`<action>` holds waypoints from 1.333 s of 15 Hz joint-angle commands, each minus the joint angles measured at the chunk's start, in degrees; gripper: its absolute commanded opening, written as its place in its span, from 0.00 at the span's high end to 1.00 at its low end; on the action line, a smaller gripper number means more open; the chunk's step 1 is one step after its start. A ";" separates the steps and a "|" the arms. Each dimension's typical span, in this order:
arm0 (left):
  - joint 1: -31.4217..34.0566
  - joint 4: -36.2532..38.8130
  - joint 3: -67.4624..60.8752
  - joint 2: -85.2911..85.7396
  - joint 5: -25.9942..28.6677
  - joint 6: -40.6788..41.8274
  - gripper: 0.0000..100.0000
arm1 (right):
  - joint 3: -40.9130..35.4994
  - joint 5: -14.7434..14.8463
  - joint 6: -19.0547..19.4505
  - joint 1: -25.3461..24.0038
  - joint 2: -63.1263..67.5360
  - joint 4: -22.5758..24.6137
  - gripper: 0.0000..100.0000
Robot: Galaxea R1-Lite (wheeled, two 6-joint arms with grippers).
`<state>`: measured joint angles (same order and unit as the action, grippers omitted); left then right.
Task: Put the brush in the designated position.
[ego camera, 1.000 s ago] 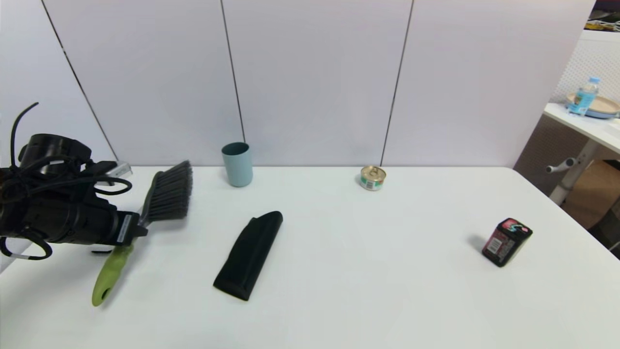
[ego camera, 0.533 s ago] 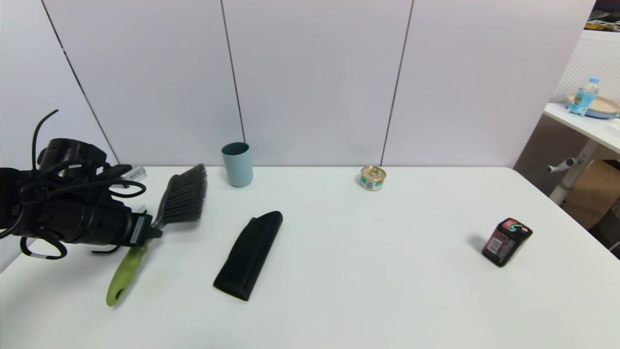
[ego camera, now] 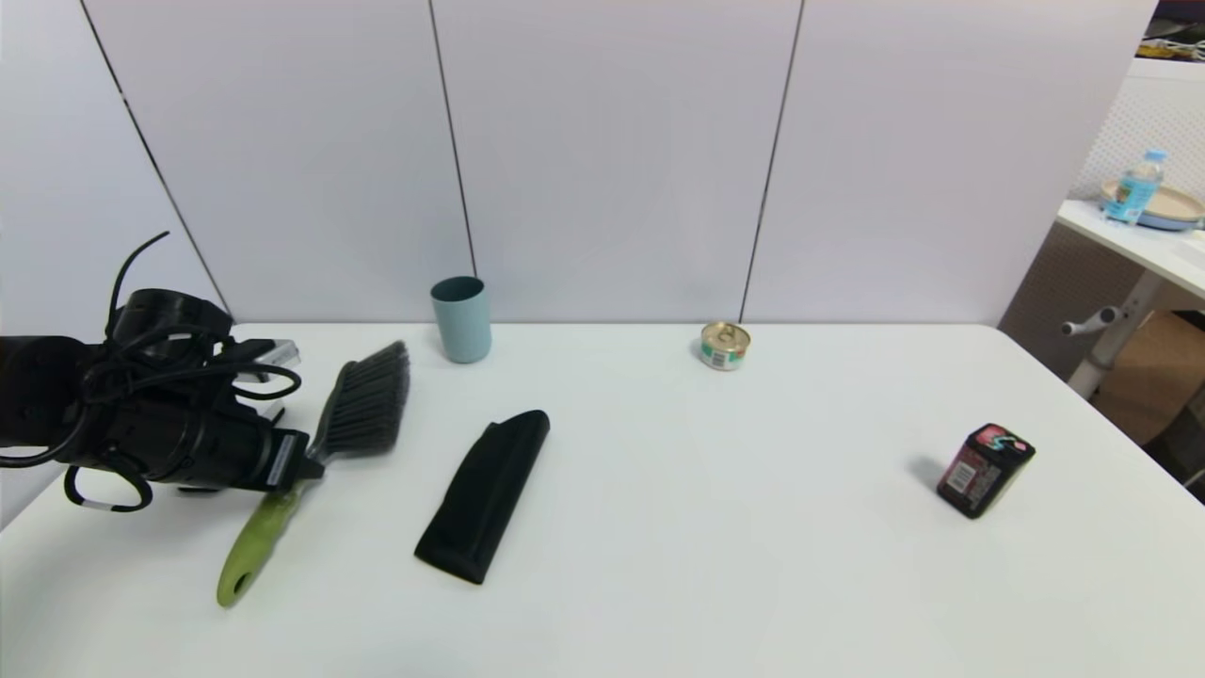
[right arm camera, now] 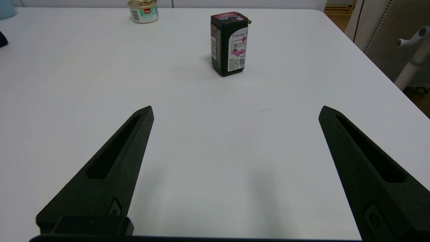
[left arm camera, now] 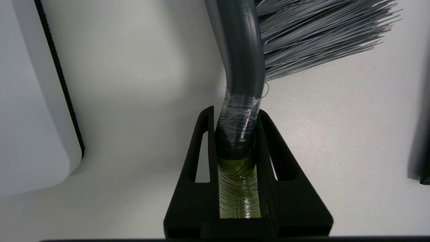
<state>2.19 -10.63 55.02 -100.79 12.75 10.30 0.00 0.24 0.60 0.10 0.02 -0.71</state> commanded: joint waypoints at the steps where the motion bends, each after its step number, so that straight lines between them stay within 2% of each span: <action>1: 0.00 0.00 0.00 -2.04 0.08 0.16 1.00 | 0.00 0.02 0.02 -0.01 -0.02 0.00 0.00; 7: 0.00 2.02 0.18 -3.62 -0.01 1.74 1.00 | -0.09 0.02 0.02 -0.01 -0.02 0.00 0.00; 8: 0.00 2.02 0.18 -3.71 -0.01 1.83 0.00 | 0.00 0.02 0.02 -0.01 -0.02 0.00 0.00; 13: 0.00 2.02 0.97 -3.01 0.17 2.00 0.00 | 0.00 0.02 0.02 -0.01 -0.02 0.00 0.00; 16: -2.02 -0.27 7.56 2.88 0.08 2.00 0.00 | 0.00 0.02 0.02 -0.01 -0.02 0.00 0.00; 17: -2.72 -4.75 11.96 6.05 -0.01 1.83 0.00 | 0.00 0.02 0.02 -0.01 -0.02 0.00 0.00; 20: -3.60 -25.84 33.05 14.40 -2.91 2.09 0.00 | 0.00 0.02 0.02 -0.01 -0.02 0.00 0.00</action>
<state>-0.18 -17.83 70.80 -96.00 12.42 12.04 0.00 0.27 0.60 0.10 0.02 -0.71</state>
